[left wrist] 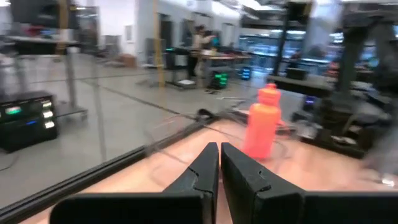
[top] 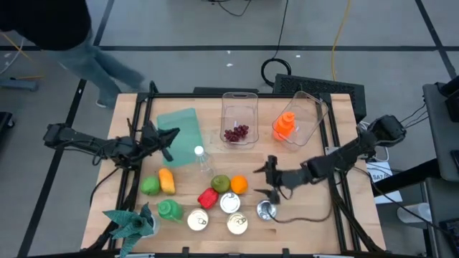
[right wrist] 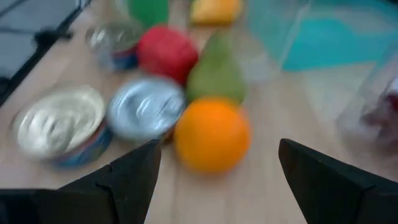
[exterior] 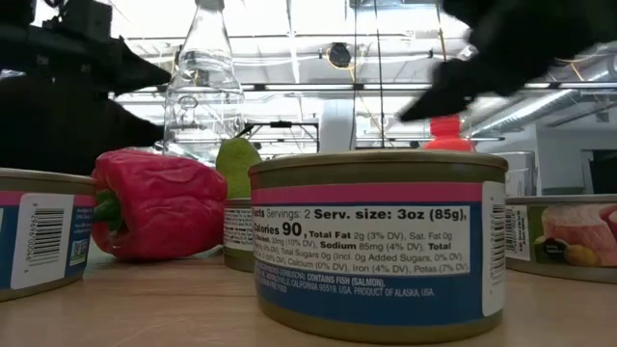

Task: Pick & Place Food Item
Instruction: Put the right green tuna can into the green bin

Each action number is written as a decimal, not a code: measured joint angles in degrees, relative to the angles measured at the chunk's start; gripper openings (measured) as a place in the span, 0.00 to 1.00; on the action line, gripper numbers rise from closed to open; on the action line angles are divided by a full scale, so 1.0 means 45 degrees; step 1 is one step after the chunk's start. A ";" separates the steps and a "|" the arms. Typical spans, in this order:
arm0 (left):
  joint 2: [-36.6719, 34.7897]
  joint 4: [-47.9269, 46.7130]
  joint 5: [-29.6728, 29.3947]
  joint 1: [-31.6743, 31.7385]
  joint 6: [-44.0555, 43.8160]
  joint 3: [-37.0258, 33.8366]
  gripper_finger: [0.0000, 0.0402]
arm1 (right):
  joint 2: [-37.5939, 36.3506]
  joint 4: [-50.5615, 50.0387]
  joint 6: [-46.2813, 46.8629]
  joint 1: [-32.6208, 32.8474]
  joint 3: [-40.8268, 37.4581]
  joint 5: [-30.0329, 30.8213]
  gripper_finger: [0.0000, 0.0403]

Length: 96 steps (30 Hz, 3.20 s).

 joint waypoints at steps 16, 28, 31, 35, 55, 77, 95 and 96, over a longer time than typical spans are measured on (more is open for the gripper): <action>0.0347 -0.0301 -0.0200 0.0296 -0.0244 0.0000 0.06 | 0.0108 0.2539 -0.4010 -0.3810 0.4032 -0.5359 0.85; 0.0318 0.1076 0.4490 -0.0558 0.0568 0.0000 0.06 | 0.1628 0.3228 -0.1907 -0.6912 0.4406 -1.0621 0.88; 0.0321 0.1053 0.4727 -0.0895 0.0705 0.0000 0.06 | 0.1937 0.3812 -0.1782 -0.7043 0.4406 -1.0897 0.88; 0.0358 0.0559 0.5115 -0.1338 0.0127 0.0000 0.06 | 0.1952 0.3820 -0.2131 -0.7045 0.4401 -1.0788 0.88; 0.3097 -0.0318 0.5467 -0.0984 -0.0571 0.1360 0.06 | 0.1948 0.3241 -0.2409 -0.7200 0.4401 -0.9213 0.88; 0.4745 -0.0205 0.5115 -0.0593 -0.0477 0.2487 0.06 | 0.1953 0.2926 -0.2601 -0.6890 0.4392 -0.8774 0.88; 0.2540 -0.1145 0.4023 -0.1632 0.0322 0.2492 0.06 | 0.1796 0.0774 -0.1135 -0.6844 0.4398 -1.0964 0.85; 0.2410 -0.1317 0.4023 -0.1904 0.0223 0.2492 0.06 | 0.1792 0.0466 -0.1075 -0.6807 0.4406 -1.1227 0.85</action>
